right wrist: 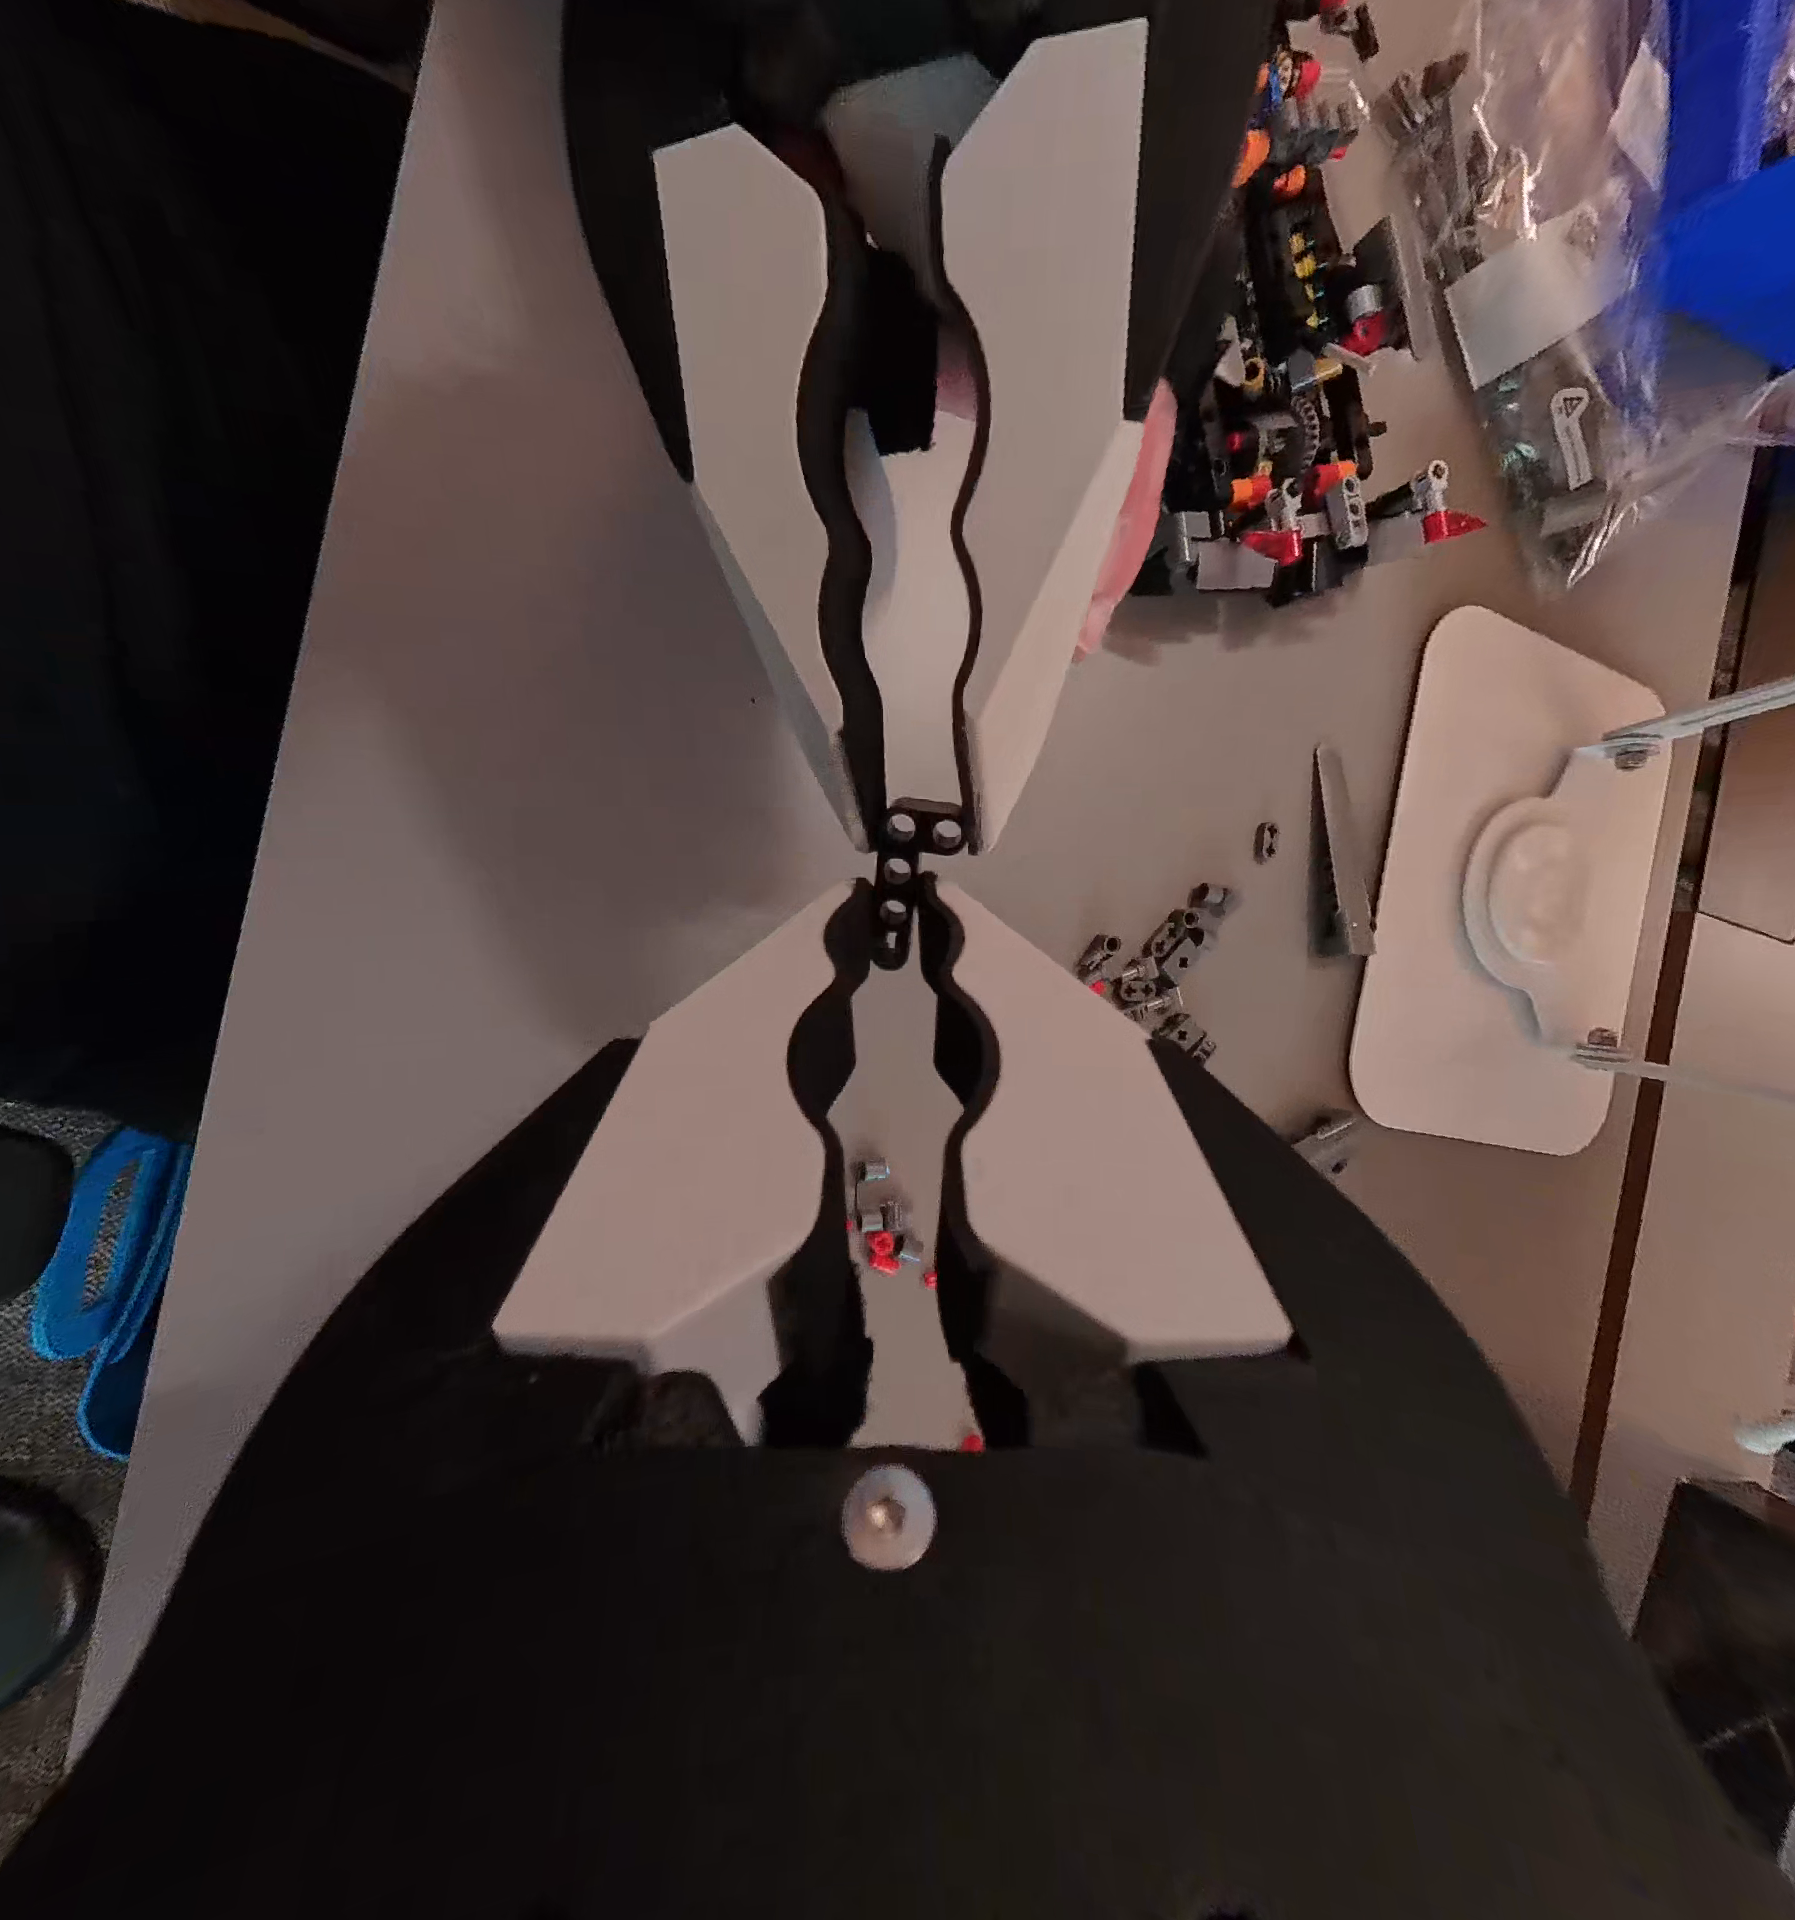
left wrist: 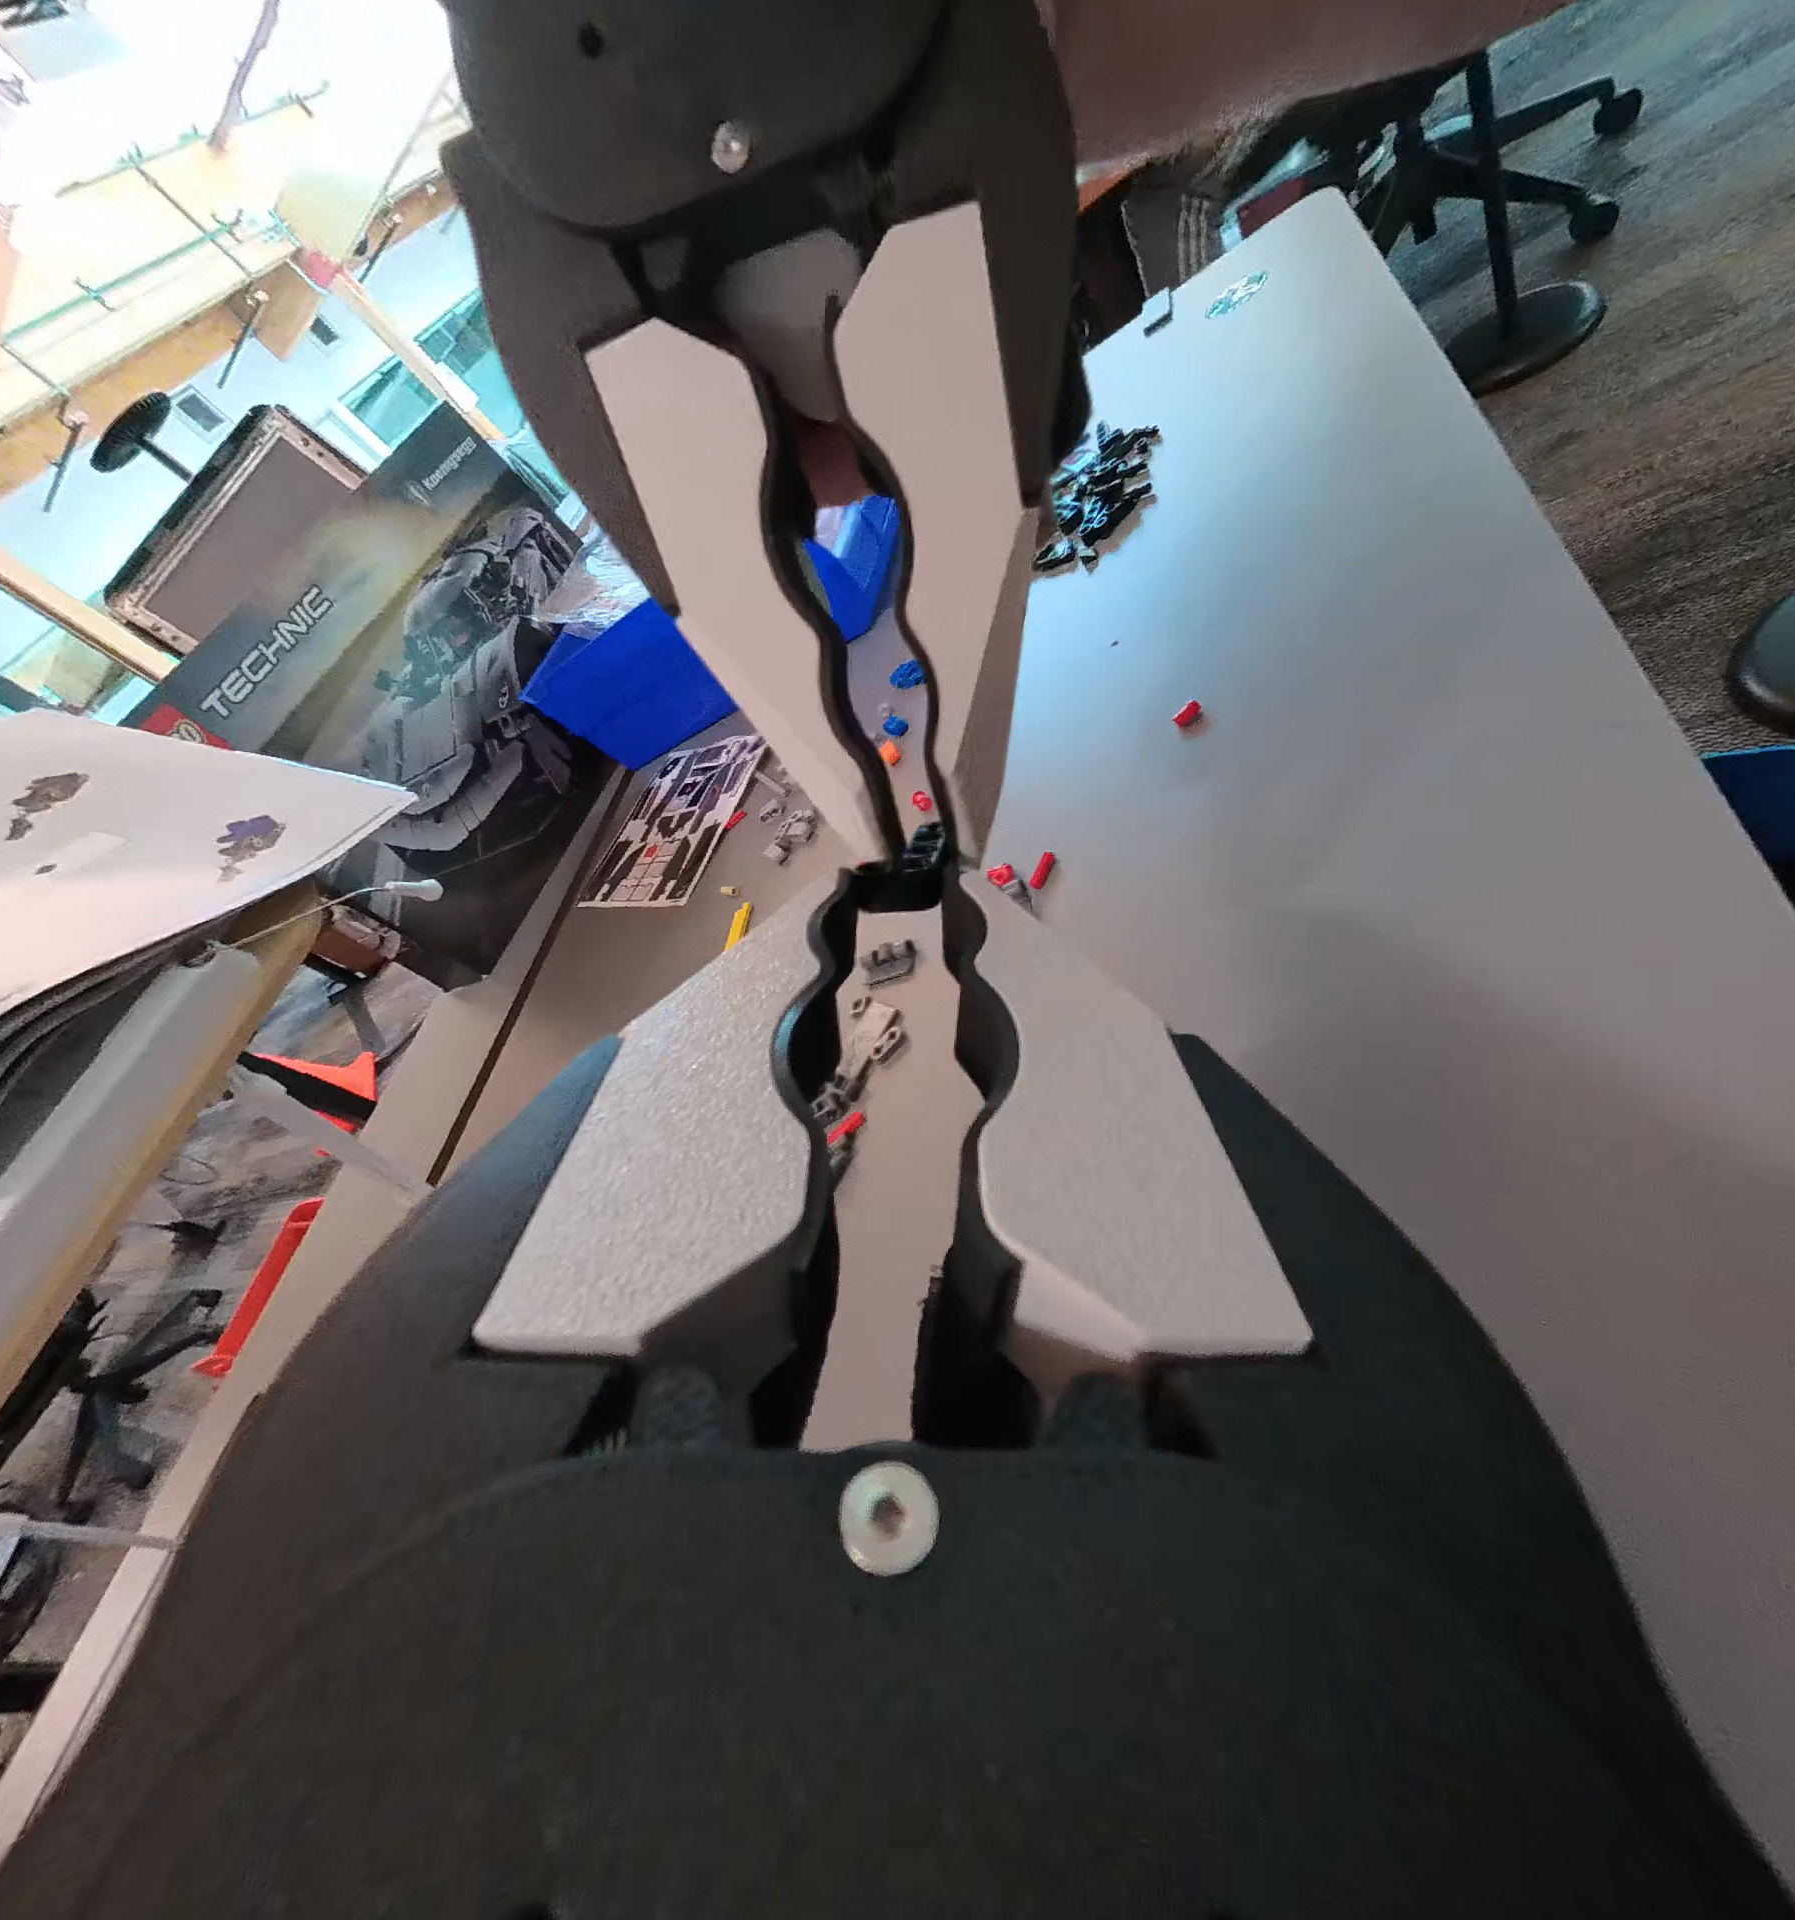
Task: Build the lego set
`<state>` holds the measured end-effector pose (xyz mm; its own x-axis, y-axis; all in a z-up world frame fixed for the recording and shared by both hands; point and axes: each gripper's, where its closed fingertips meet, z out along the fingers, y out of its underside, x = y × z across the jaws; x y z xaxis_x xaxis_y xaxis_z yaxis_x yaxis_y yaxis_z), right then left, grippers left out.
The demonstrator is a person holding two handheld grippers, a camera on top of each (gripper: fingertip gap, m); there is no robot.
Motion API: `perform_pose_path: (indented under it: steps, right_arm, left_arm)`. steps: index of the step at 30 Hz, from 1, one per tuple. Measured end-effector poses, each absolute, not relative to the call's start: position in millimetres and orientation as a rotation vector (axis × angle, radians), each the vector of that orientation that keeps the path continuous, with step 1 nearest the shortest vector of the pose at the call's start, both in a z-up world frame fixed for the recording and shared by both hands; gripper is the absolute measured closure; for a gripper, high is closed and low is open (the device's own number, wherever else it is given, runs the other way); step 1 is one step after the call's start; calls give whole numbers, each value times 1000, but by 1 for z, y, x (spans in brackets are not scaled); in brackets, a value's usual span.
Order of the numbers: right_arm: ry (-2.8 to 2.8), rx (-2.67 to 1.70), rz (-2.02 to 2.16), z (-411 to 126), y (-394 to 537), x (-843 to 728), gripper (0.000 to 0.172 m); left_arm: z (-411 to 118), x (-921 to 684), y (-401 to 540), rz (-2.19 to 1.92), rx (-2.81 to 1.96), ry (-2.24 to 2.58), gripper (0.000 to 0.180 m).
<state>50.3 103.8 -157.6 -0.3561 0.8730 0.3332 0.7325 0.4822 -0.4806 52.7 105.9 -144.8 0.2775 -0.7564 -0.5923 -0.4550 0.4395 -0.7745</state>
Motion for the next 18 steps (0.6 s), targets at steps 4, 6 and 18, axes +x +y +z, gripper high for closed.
perform_pose_path:
  steps: [4, 6, 18]
  right_arm:
    - [-2165, -1326, 317, -156, 105, 49, 167]
    - [-2190, -1333, 334, -159, 103, 50, 168]
    - [-2649, -1227, 328, -244, 78, 35, 167]
  left_arm:
    - [-144, 51, 107, -319, -1240, 1336, 167]
    - [-146, 44, 105, -301, -1271, 1356, 156]
    - [-205, -4, 84, -202, -1373, 1614, 164]
